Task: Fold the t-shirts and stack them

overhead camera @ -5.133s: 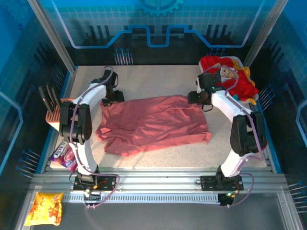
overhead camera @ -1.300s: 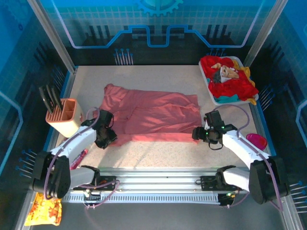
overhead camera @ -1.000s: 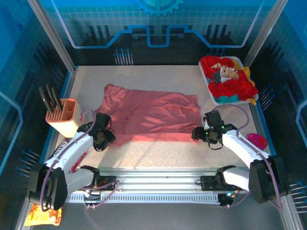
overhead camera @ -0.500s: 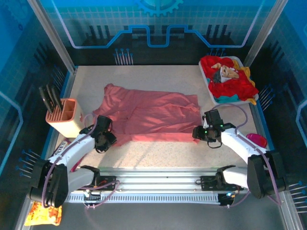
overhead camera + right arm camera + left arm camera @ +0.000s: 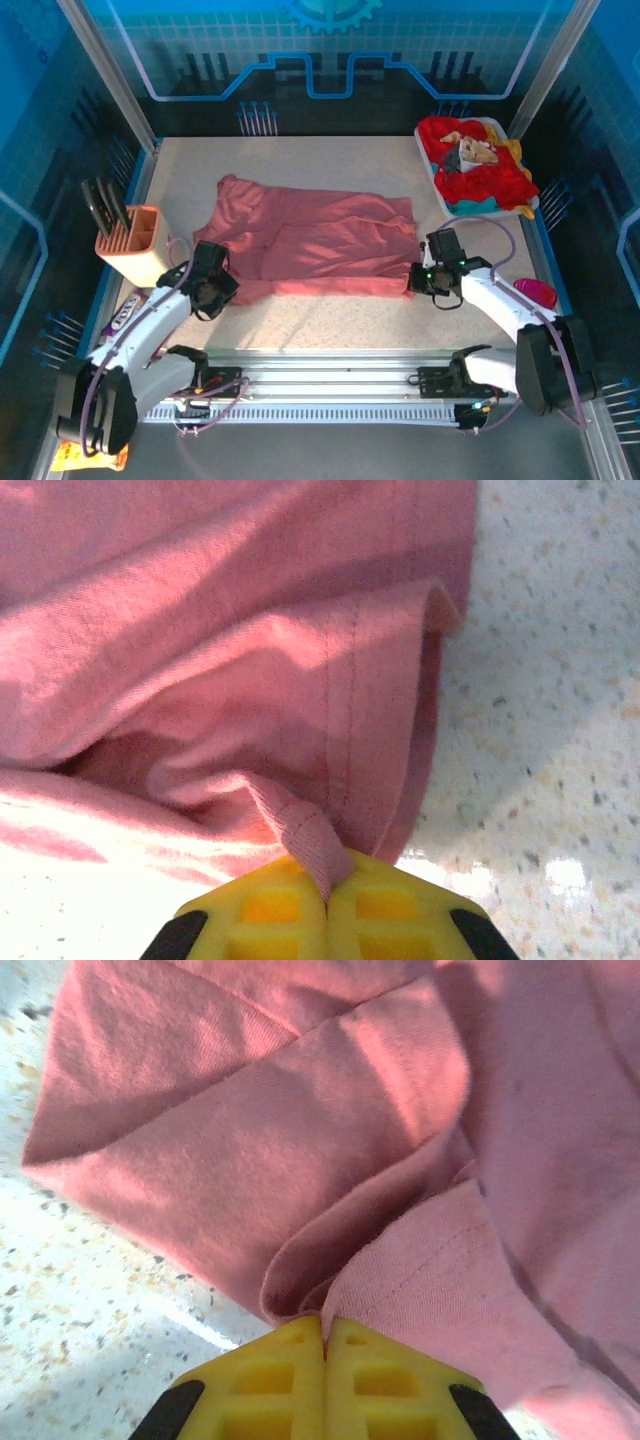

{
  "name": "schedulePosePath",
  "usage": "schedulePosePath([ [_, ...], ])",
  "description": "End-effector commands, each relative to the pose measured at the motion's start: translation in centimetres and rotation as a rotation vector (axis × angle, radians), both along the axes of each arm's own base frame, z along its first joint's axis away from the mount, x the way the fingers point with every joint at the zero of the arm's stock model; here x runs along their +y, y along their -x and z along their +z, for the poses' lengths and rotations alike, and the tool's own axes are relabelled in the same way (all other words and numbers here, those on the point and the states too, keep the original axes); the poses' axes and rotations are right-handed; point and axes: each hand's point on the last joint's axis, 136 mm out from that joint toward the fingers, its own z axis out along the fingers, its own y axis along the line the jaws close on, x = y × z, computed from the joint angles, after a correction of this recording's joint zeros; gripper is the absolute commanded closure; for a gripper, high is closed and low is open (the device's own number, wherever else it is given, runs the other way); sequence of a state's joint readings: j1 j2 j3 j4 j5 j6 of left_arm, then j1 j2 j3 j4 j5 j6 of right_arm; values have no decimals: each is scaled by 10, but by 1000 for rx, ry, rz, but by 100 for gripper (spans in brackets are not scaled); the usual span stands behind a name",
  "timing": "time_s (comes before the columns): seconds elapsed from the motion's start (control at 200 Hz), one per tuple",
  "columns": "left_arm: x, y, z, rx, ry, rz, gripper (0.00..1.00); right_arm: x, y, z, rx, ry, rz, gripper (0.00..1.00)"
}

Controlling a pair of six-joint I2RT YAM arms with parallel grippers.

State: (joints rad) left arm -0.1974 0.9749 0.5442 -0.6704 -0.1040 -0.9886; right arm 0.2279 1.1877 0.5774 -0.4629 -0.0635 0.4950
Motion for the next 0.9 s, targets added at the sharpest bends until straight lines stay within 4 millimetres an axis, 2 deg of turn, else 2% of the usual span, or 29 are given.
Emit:
schedulePosePath([
  [0.0, 10, 14, 21, 5, -49, -6, 100, -6, 9, 19, 0, 23, 11, 100],
  [0.145, 14, 26, 39, -4, -68, -20, 100, -4, 15, 36, -21, -8, 9, 100],
  [0.28, 8, 25, 56, -55, -61, -67, 100, 0, 18, 45, -12, -29, 22, 100],
  [0.41, 0, 4, 82, -151, -80, -169, 100, -2, 11, 58, -45, -22, 16, 100],
  [0.59, -18, -40, 109, -182, -113, -322, 100, -2, -11, 68, -72, -19, 16, 100],
  [0.73, -20, -62, 114, -172, -164, -356, 100, 0, -27, 65, -54, -10, 45, 100],
  [0.82, -23, -63, 110, -153, -171, -374, 100, -2, -27, 57, -35, 10, 60, 100],
  [0.895, -31, -55, 101, -136, -166, -406, 100, -5, -23, 52, -27, 20, 57, 100],
])
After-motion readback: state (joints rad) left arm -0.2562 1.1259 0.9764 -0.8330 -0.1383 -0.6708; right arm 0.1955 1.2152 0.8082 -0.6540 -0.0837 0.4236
